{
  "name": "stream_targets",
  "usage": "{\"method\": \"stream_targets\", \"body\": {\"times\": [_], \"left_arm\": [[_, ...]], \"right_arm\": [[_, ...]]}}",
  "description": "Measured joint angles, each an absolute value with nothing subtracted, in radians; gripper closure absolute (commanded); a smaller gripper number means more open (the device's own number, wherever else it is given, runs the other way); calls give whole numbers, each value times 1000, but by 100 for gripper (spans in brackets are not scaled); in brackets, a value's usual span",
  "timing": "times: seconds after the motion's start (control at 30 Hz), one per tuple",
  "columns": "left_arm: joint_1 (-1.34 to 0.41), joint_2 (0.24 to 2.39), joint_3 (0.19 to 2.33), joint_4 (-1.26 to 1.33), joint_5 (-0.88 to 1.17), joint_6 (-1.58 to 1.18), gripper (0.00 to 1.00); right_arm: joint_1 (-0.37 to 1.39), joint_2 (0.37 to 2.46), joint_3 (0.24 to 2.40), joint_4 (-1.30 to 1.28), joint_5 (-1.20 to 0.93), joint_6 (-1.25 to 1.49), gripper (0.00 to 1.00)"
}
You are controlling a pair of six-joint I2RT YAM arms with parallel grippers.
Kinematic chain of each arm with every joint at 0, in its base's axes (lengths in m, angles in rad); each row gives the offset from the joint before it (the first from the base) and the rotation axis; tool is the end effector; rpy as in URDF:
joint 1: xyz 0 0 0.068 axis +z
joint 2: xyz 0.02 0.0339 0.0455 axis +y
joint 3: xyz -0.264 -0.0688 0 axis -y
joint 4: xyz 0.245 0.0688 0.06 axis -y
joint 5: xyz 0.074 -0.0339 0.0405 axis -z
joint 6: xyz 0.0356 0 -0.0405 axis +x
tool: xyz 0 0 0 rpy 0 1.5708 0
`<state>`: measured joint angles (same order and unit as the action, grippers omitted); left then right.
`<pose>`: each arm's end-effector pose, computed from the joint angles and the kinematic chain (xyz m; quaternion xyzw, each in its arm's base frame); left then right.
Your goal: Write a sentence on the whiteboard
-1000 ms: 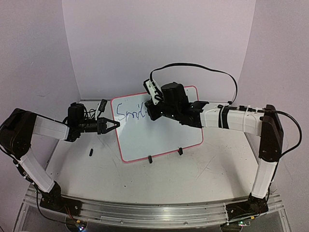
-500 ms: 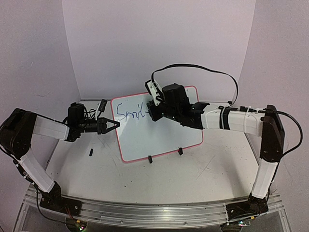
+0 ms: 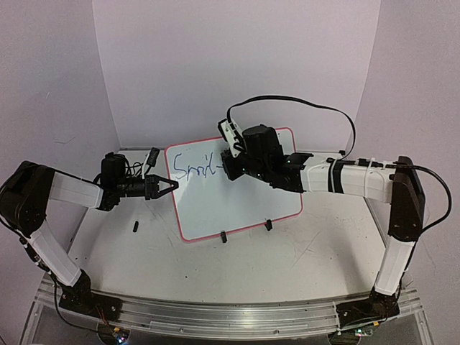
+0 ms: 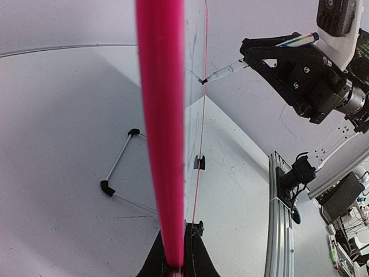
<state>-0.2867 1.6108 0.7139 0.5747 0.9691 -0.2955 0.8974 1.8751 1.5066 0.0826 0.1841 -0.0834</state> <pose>0.2983 -0.1185 0.1935 0.2691 0.7192 -0.5105 0.3870 0.2881 0.3507 0.3023 -0.3269 0.7292 0.1686 0.5770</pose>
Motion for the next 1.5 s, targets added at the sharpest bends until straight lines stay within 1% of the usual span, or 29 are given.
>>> {"method": "stream_targets", "body": {"times": [0.9, 1.5], "left_arm": [[-287, 1611, 714, 575, 971, -295, 100], [-287, 1611, 714, 575, 973, -295, 100]], "right_arm": [[882, 1876, 1543, 81, 184, -105, 100], [894, 1908, 1582, 82, 141, -95, 100]]}}
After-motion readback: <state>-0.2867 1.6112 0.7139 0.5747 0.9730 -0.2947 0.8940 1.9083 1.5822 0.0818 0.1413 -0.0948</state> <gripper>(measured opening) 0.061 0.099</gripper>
